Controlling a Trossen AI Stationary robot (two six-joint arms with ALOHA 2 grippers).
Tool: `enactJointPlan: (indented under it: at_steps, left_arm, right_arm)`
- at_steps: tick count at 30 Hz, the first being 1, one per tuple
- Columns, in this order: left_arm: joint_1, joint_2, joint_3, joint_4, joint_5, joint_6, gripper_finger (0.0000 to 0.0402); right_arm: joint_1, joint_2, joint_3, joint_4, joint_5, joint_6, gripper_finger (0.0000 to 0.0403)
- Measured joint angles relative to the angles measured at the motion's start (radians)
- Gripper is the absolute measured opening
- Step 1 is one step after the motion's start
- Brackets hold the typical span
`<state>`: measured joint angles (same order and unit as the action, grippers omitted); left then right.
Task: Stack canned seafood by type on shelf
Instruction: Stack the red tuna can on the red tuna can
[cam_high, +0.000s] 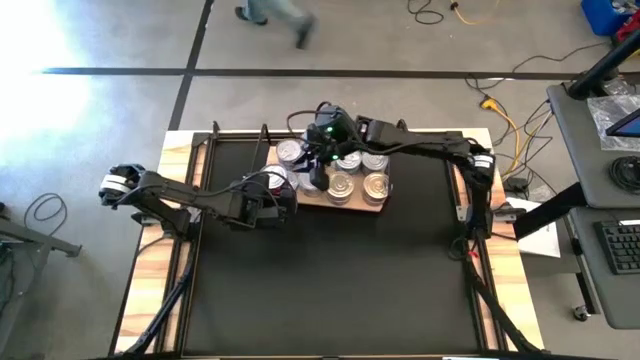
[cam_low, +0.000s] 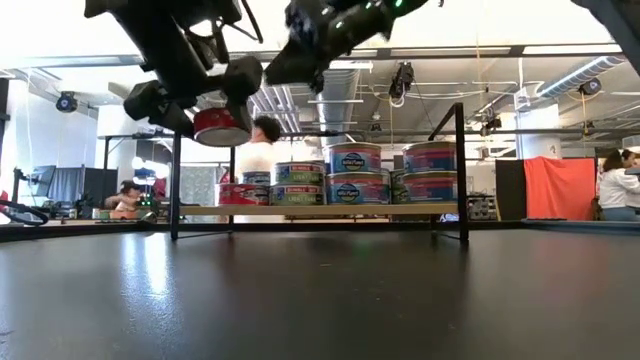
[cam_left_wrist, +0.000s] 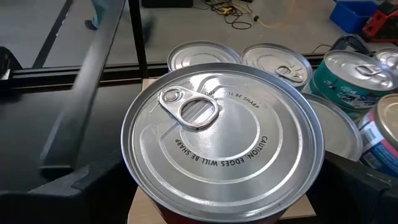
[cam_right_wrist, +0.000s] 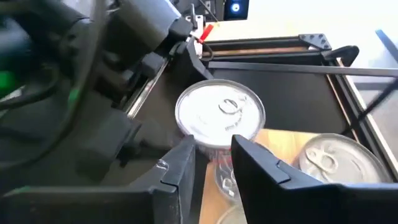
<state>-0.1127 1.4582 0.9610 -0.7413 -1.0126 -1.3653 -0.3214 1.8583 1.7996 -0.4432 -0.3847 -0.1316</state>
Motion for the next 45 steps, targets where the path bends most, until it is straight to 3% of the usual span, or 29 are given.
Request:
enactJointPlan:
  at_steps: [6,19,45]
  left_arm:
    - [0.036,0.002,-0.039,0.152,0.016,0.115,0.0367]
    - [0.086,0.076,-0.041,0.188,0.031,0.221,0.0373]
    - [0.172,0.225,-0.032,0.253,0.025,0.217,0.0385]
  right_arm:
    - [-0.006,0.095,0.013,0.071,-0.026,0.009,0.0069]
    - [-0.022,0.199,0.026,0.202,-0.048,-0.003,0.0020]
    - [-0.061,0.301,0.027,0.162,0.061,-0.160,0.0012]
